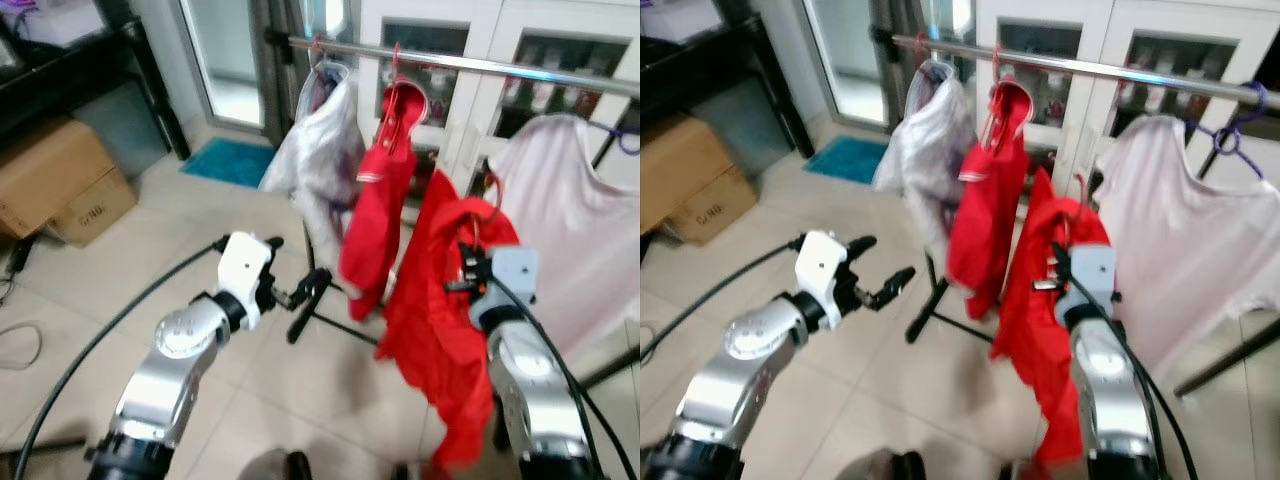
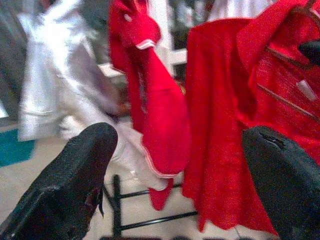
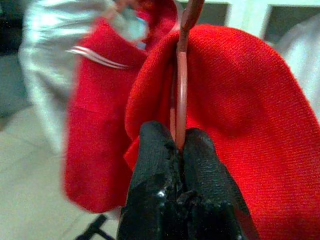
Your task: Hang hanger
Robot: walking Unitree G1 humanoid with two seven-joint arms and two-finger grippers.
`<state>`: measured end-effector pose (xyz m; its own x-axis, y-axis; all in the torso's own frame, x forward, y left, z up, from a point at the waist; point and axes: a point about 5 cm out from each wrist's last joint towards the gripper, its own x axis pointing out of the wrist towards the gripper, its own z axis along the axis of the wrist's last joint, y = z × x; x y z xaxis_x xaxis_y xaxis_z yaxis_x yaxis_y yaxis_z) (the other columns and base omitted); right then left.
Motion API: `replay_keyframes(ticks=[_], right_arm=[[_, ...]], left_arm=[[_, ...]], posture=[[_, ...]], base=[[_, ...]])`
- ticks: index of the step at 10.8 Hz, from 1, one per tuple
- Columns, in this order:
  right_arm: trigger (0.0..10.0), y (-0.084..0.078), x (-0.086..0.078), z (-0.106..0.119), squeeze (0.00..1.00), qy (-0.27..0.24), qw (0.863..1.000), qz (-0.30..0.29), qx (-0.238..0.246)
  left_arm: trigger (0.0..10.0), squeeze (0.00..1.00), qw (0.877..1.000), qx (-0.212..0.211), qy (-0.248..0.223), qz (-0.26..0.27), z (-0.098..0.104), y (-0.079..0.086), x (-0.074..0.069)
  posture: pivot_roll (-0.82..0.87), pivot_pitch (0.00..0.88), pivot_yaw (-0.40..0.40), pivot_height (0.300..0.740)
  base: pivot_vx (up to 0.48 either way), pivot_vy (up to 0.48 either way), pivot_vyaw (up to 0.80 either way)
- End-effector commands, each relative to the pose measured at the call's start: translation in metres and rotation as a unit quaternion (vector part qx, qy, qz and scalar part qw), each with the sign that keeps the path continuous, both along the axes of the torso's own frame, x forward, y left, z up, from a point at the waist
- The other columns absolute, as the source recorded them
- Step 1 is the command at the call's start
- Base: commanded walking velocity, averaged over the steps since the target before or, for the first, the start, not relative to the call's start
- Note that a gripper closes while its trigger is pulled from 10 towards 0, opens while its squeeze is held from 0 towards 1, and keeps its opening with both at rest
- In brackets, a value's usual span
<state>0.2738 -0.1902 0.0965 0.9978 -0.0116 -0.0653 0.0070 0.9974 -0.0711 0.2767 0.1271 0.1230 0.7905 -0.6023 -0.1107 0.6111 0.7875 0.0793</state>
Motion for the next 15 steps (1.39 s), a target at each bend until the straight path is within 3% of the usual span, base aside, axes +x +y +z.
replay_keyframes(ticks=[1,3,4,5,6,7,8,9,10,12,13,14,15], right_arm=[[0.0,0.004,0.003,0.01,0.0,-0.015,1.0,0.012,0.004],[0.0,0.009,0.002,0.013,0.0,-0.005,0.999,0.04,0.005],[0.0,0.018,0.002,0.017,0.0,-0.004,0.997,0.082,0.007],[0.0,0.039,-0.002,0.027,0.0,-0.002,0.98,0.196,0.03],[0.0,0.048,-0.005,0.034,0.0,-0.009,0.97,0.239,0.047],[0.0,0.055,-0.009,0.04,0.0,-0.017,0.959,0.277,0.061],[0.0,0.064,-0.013,0.048,0.0,-0.027,0.946,0.314,0.073],[0.0,0.073,-0.02,0.059,0.0,-0.032,0.926,0.366,0.084],[0.0,0.074,-0.021,0.06,0.0,-0.032,0.923,0.374,0.084],[0.0,0.075,-0.022,0.063,0.0,-0.03,0.921,0.378,0.088],[0.0,0.075,-0.022,0.064,0.0,-0.03,0.921,0.379,0.088],[0.0,0.074,-0.021,0.064,0.0,-0.029,0.921,0.378,0.089],[0.0,0.073,-0.02,0.062,0.0,-0.025,0.924,0.371,0.091]], left_arm=[[10.0,0.27,1.0,0.005,0.004,0.009,-0.002,0.004,-0.001],[10.0,0.27,1.0,0.01,0.003,0.012,-0.003,0.004,0.0],[10.0,0.28,1.0,0.022,-0.001,0.008,-0.003,0.005,0.002],[10.0,0.41,0.999,0.045,-0.021,0.002,0.0,0.007,0.009],[10.0,1.0,0.997,0.067,-0.026,-0.008,0.0,0.006,0.013],[10.0,1.0,0.997,0.072,-0.029,-0.014,0.0,0.004,0.017],[10.0,0.93,0.997,0.07,-0.031,-0.024,0.001,-0.001,0.021],[10.0,0.11,0.996,0.07,-0.028,-0.042,0.001,-0.011,0.027],[10.0,0.0,0.996,0.068,-0.036,-0.053,0.004,-0.017,0.028],[10.0,0.0,0.991,0.08,-0.084,-0.071,0.008,-0.026,0.029],[6.9,0.0,0.99,0.085,-0.089,-0.073,0.007,-0.027,0.028],[0.0,0.0,0.99,0.076,-0.096,-0.065,0.009,-0.025,0.03],[0.0,0.0,0.989,0.088,-0.114,-0.047,0.011,-0.02,0.033]], posture=[[-0.11,0.0,0.089,0.74],[-0.11,0.0,0.082,0.74],[-0.11,0.0,0.081,0.74],[-0.11,0.0,0.081,0.74],[-0.11,0.0,0.081,0.74],[-0.11,0.0,0.081,0.74],[-0.12,0.0,0.082,0.74],[-0.12,0.0,0.081,0.74],[-0.12,0.0,0.08,0.74],[-0.12,0.0,0.081,0.74],[-0.12,0.0,0.082,0.74],[-0.12,0.0,0.083,0.74],[-0.11,0.0,0.083,0.74]], base=[[-0.274,0.0,0.0],[-0.133,0.0,0.0],[0.0,0.0,0.0],[0.0,0.0,0.0],[0.0,0.0,0.0],[0.0,0.0,0.0],[0.0,0.0,0.0],[0.0,0.0,0.0],[0.0,0.0,0.0],[0.0,0.0,0.0],[0.0,0.0,0.0],[0.0,0.0,0.0],[0.0,0.0,0.0]])
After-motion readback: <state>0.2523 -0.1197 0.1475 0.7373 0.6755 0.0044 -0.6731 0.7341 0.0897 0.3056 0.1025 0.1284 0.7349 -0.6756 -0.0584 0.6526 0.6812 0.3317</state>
